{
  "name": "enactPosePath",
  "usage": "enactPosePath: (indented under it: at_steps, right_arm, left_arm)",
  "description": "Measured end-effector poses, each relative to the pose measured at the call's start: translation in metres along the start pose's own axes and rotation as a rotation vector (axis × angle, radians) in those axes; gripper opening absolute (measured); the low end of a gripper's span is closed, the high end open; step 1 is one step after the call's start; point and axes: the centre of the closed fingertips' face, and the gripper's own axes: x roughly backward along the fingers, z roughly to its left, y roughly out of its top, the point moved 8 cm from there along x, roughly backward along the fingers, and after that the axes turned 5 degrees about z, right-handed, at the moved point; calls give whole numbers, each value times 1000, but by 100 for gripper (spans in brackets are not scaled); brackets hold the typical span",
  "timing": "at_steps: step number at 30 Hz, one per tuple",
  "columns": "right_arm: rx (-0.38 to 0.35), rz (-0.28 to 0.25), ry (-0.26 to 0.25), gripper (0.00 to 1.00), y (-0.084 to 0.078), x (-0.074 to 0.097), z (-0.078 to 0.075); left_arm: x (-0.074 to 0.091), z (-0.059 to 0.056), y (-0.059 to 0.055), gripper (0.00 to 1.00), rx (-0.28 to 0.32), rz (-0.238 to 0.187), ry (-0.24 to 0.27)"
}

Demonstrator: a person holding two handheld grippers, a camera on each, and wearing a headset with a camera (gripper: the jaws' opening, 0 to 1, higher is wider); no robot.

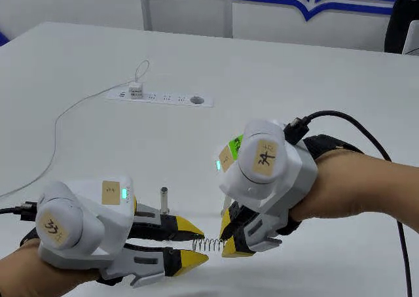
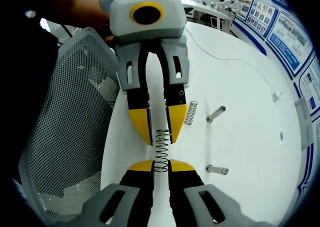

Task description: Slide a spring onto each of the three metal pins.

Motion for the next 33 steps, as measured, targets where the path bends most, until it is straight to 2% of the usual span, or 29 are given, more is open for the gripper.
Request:
enactPosePath:
  at_steps: [9,16,24,33]
  right_arm:
    - [7,-4,1,12,-1,1,1]
    - [-40,-23,13,12,-5,-1,1]
    - [-63,-13,16,14,-13,-5,1]
    - [-70,-38,6,12,-9,3,0]
  left_arm:
    - [-1,-2,0,11,-7,3,-19]
    - [-1,-2,1,10,-1,-3,-30]
    - [2,-2,6,10,19,-40,-29]
    - [0,-2,4,10,21,-30,-26]
